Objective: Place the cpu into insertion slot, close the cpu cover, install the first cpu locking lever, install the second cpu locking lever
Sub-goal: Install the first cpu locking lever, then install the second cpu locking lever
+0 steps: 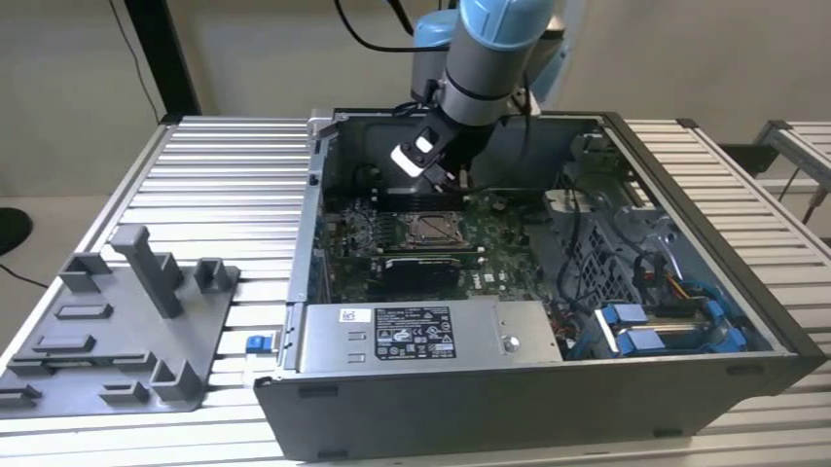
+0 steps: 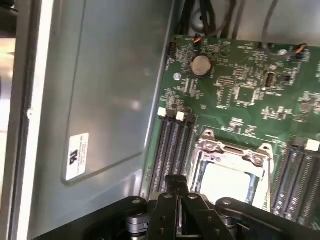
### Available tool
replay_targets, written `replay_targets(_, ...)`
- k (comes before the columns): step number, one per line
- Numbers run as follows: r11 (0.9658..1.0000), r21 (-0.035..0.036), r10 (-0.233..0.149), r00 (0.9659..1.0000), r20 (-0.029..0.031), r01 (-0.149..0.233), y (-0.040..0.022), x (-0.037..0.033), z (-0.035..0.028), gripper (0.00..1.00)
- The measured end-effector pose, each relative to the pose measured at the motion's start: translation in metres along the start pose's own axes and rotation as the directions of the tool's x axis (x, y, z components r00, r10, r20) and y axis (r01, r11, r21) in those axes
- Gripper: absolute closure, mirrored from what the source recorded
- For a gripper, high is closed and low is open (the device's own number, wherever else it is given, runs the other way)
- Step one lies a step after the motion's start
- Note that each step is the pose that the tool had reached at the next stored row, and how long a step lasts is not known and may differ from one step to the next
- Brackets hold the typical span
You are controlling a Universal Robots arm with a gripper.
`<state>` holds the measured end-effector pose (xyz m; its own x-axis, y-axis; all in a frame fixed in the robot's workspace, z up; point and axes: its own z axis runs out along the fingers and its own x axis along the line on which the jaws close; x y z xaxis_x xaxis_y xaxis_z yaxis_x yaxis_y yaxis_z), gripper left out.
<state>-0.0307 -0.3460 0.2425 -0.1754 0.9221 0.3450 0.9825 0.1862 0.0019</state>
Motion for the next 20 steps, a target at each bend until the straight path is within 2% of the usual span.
replay_targets(7, 1.0, 0.0082, 0.004, 0.9989, 0.0476, -0.004, -0.0017, -0.0083, -0.0061, 1.0)
replay_targets(12, 0.9999, 0.0124, 0.005, 0.9973, 0.0727, -0.006, -0.0018, -0.0094, -0.0131, 1.0)
replay_targets(13, 0.9999, 0.0137, 0.006, 0.9967, 0.0816, -0.007, -0.0018, -0.0099, -0.0136, 1.0)
replay_targets(14, 0.9998, 0.0161, 0.006, 0.9955, 0.095, -0.008, -0.0017, -0.0102, -0.014, 1.0)
replay_targets(17, 0.9996, 0.0245, 0.008, 0.9888, 0.1488, -0.012, -0.0016, -0.0103, -0.014, 1.0)
replay_targets(18, 0.9996, 0.0263, 0.009, 0.987, 0.1607, -0.013, -0.0016, -0.0103, -0.014, 1.0)
replay_targets(20, 0.9996, 0.0269, 0.009, 0.9863, 0.1649, -0.013, -0.0014, -0.0108, -0.0133, 1.0)
